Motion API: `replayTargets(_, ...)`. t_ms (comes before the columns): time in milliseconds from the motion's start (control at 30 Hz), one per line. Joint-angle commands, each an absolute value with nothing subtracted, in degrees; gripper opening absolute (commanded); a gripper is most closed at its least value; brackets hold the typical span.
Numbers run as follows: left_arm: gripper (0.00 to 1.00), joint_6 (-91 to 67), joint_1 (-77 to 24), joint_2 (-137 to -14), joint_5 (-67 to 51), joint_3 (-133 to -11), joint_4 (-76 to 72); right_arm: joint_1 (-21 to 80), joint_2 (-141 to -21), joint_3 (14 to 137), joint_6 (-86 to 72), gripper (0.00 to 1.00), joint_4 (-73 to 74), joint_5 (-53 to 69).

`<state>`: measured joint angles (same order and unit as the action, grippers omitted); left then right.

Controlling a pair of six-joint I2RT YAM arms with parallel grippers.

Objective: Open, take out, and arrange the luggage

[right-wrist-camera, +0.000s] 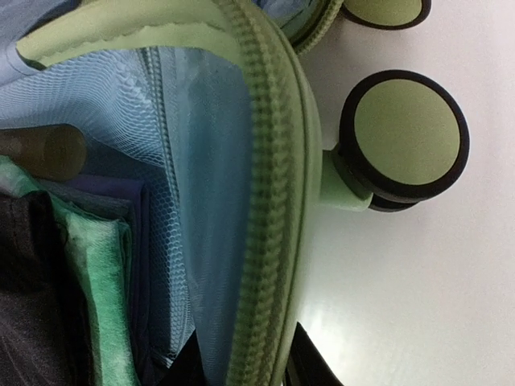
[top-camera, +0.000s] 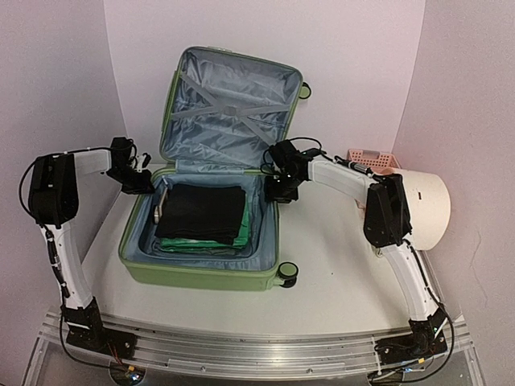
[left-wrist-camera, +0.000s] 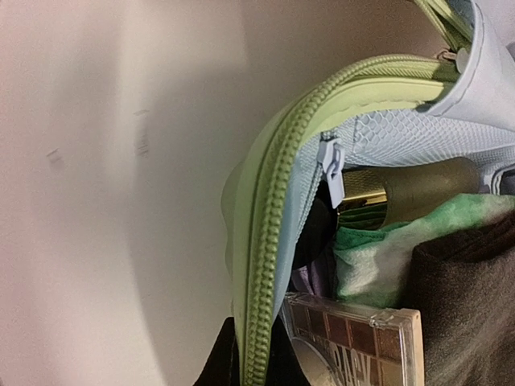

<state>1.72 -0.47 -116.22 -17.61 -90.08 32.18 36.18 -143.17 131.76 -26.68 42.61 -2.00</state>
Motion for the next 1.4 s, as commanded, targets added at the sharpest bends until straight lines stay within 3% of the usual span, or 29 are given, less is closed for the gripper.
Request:
replayTargets(0, 0.00, 5.02, 7.48, -114.50, -11.02, -87.18, 29.80, 42.04, -150.51, 138.65, -26.68, 0.28, 16.47, 2.59)
replayTargets(233, 0.00, 9.01, 12.88, -115.16, -4.47, -88.36, 27.24, 47.61, -154.15, 139.77, -27.61, 0.36, 0.91, 2.91)
replayTargets(400, 0.00, 12.32, 12.92, -114.52, -0.98, -88.07, 25.49, 48.12, -154.97, 139.84, -27.94, 0.40, -2.63, 2.60)
replayTargets(467, 0.01, 12.35, 13.03, -114.29, -0.54, -88.11, 25.56, 48.08, -154.33, 139.07, -26.83, 0.46, -2.64, 2.61)
replayTargets(633, 0.31, 12.76, 13.04, -111.30, -2.31, -87.03, 25.94, 47.77, -147.81, 132.35, -22.13, 0.64, -2.70, 1.27)
replayTargets(700, 0.37, 13.25, 13.01, -110.44, -2.08, -87.03, 26.05, 47.29, -145.46, 130.28, -21.61, 0.69, -2.70, 1.42)
replayTargets(933, 0.50, 15.17, 12.93, -107.42, -3.25, -89.72, 27.53, 45.51, -136.87, 125.24, -18.38, 0.77, -2.72, 2.01)
replayTargets(1067, 0.60, 17.87, 12.93, -103.85, -9.80, -90.47, 27.34, 43.69, -132.53, 122.08, -18.33, 0.78, -2.77, 3.17)
replayTargets(1367, 0.61, 21.76, 9.95, -104.90, -27.53, -102.80, 37.92, 41.10, -124.86, 112.16, -20.84, 0.78, -2.64, 2.39)
